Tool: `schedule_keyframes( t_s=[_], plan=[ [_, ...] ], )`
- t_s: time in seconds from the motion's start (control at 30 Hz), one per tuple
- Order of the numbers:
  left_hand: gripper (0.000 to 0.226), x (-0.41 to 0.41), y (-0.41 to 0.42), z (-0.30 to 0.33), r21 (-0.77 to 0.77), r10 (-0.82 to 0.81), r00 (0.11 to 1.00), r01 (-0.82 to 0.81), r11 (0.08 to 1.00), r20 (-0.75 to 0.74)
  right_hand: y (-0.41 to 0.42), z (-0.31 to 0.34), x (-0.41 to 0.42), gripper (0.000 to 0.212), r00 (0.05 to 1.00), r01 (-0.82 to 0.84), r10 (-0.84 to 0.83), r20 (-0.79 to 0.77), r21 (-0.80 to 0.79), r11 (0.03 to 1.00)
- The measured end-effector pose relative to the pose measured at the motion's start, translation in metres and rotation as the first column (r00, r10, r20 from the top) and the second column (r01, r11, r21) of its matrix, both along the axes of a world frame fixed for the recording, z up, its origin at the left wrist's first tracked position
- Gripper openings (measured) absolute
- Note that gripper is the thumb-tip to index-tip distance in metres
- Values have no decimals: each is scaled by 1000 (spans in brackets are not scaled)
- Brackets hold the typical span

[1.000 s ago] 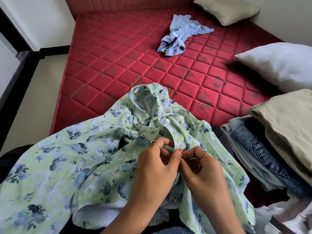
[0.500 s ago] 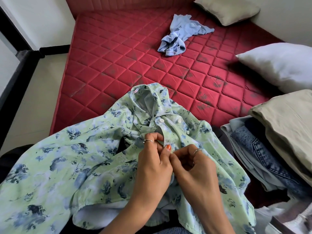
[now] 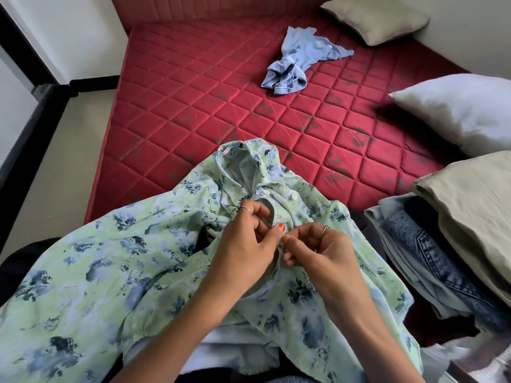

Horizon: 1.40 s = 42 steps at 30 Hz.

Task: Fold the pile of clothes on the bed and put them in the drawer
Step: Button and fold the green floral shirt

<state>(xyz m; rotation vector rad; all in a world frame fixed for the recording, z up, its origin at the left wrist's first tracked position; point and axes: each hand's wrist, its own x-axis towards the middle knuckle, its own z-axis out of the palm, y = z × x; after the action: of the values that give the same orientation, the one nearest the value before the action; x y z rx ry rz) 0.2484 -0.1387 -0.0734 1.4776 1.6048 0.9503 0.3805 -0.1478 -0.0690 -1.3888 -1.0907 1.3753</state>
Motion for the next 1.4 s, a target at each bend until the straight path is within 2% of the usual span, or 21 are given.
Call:
schedule_keyframes(
  t_s=[0.07, 0.13, 0.27, 0.43, 0.63, 0.77, 0.83, 0.9, 0.97, 1.03, 1.1, 1.17, 1.2, 1.27, 1.33, 1.4],
  plan=[
    [19, -4, 4, 2, -25, -32, 997, 30, 999, -75, 3, 3, 0, 9, 994, 7, -16, 108, 81, 997],
    [31, -5, 5, 5, -26, -88, 988, 85, 996, -129, 5, 7, -1, 11, 979, 7, -38, 198, 158, 987],
    [35, -5, 8, 7, 72, -132, 987, 139, 988, -94, 5, 10, -4, 10, 960, 14, -77, 269, 226, 974],
    [29, -3, 12, 7, 143, -160, 986, 165, 976, -46, 6, 13, -4, 9, 987, 43, -71, 142, 192, 980],
    [34, -13, 29, 9, 206, -263, 963, 270, 941, -62, 20, 17, -1, 8, 994, 29, -26, -111, 23, 999],
    [39, -18, 39, 18, 202, -338, 933, 311, 929, 120, 30, 30, -1, 13, 958, -64, 47, -283, -49, 997],
    [42, -18, 39, 21, 205, -332, 923, 293, 934, 194, 34, 34, -1, 18, 927, -112, 72, -367, -90, 990],
    [43, -17, 36, 22, 182, -296, 914, 253, 950, 277, 34, 35, -2, 19, 918, -133, 86, -387, -95, 987],
    [39, -16, 34, 17, 129, -240, 912, 208, 970, 333, 33, 33, -4, 17, 967, -112, 106, -234, -16, 994],
    [38, -13, 33, 8, 49, -154, 925, 146, 988, 346, 30, 26, -7, 14, 989, -88, 69, 129, 155, 984],
    [34, -9, 31, -1, -43, -49, 929, 70, 997, 366, 26, 15, -12, 12, 875, -139, -47, 481, 344, 929],
    [35, -5, 27, -6, -91, 18, 923, 19, 996, 384, 20, 1, -17, 13, 718, -234, -176, 674, 472, 850],
    [36, -4, 24, -8, -90, 30, 920, 6, 996, 390, 17, -4, -19, 12, 672, -266, -217, 708, 504, 822],
    [36, -3, 19, -12, -47, 22, 927, -5, 999, 375, 13, -10, -21, 11, 681, -254, -233, 694, 522, 814],
    [32, -4, 16, -14, 10, 12, 941, -16, 1000, 337, 12, -6, -20, 13, 804, -152, -169, 570, 472, 869],
    [29, -5, 14, -14, 66, -8, 951, -13, 998, 309, 12, 1, -19, 14, 918, -58, -91, 387, 356, 933]
  ],
)
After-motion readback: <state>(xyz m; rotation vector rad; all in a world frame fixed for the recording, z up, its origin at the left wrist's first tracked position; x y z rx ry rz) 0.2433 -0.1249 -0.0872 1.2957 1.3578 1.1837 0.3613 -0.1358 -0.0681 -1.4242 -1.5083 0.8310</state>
